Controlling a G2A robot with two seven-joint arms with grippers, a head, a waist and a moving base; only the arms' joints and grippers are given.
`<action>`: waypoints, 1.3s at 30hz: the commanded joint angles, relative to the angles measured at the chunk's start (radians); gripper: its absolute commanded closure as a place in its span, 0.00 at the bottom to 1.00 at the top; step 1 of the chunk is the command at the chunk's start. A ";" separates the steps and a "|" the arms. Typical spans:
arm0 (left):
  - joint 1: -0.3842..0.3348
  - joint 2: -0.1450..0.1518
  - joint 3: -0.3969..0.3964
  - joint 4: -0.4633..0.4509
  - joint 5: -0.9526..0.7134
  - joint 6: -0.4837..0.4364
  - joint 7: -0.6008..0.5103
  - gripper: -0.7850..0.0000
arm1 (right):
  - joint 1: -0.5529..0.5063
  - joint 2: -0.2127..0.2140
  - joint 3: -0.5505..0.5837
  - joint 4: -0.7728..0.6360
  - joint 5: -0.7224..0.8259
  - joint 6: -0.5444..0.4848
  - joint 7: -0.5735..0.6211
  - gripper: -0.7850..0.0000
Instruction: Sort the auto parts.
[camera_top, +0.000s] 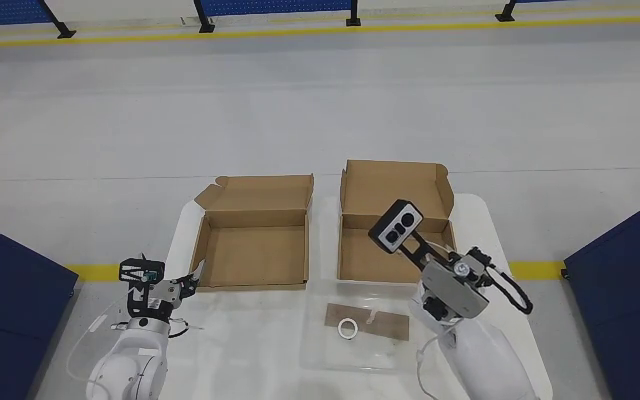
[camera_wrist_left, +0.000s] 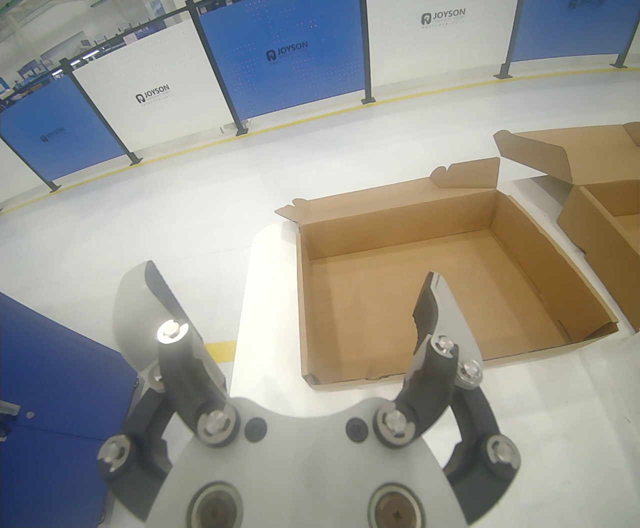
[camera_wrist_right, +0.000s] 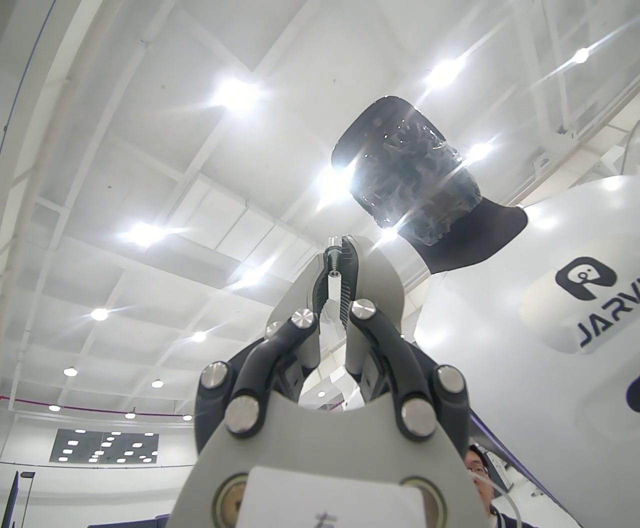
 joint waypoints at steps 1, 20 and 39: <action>0.000 0.000 0.000 0.000 0.000 0.000 0.000 0.00 | -0.013 0.002 0.012 0.000 -0.012 0.007 0.000 1.00; 0.000 0.000 0.000 0.000 0.000 0.000 0.000 0.00 | -0.077 0.013 0.072 -0.011 -0.033 0.036 0.012 1.00; 0.000 0.000 0.000 0.000 0.000 0.000 0.000 0.00 | -0.177 0.065 0.273 -0.037 -0.368 0.104 -0.047 1.00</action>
